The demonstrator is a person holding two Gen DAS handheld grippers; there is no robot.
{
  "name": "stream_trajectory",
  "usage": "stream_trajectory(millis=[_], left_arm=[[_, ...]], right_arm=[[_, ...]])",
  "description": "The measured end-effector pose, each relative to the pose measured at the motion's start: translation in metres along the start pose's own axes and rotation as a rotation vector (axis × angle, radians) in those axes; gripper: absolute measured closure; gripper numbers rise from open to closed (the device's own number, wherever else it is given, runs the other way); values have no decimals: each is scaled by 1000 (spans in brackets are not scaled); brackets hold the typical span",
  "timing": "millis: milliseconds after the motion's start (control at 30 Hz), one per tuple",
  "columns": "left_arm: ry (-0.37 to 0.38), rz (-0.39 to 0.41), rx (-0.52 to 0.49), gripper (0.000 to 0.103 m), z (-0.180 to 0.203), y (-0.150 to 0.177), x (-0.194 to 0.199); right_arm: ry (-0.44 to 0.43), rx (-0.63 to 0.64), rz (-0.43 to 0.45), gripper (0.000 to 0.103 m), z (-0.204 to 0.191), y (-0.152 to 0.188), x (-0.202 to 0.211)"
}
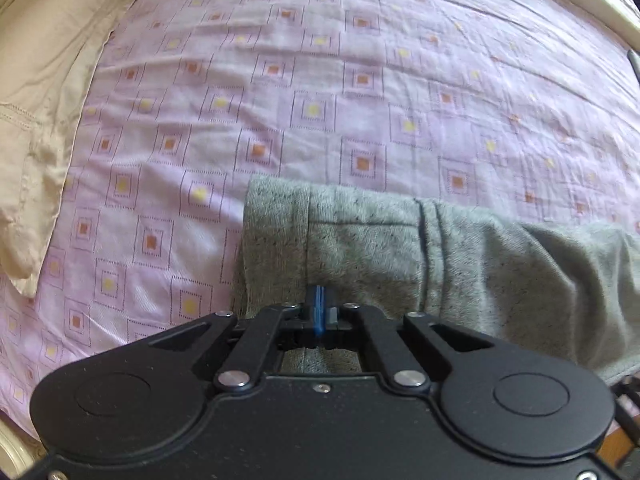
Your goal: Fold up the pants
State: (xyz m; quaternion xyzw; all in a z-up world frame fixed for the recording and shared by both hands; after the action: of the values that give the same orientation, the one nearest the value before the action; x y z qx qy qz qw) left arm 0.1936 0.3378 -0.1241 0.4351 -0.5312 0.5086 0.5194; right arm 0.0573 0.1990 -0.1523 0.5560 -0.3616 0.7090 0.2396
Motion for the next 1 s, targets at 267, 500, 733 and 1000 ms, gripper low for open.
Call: stream_trajectory(millis=[267,500,733,1000], left_arm=[[61,19,72,51,-31,-8,23],[218,-9,235,33,-59,24,22],[165,-46,270,28,-54,45,-6],[240,-80,313,94,-45,46,-24]], right_arm=[[38,-13,70,96,5,-15,-5],[-27,-262,145,96,53,-20,33],[-44,-254,112,96,49,-24,28],[-56,-280,103,96,48,-20,27]])
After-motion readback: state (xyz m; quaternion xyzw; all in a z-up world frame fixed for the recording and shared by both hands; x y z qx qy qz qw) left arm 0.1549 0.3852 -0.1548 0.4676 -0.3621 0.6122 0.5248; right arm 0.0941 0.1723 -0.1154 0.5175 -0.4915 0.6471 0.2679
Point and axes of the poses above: each gripper's, at about its wrist camera, not at the fingertips, and x roughly against the way its jaws point, z to its right, y to its underside, the point moved 2 cm from there along -x, roughly the way its jaws point, and after that the axes turned 6 degrees about -z, right-handed, at the moved point
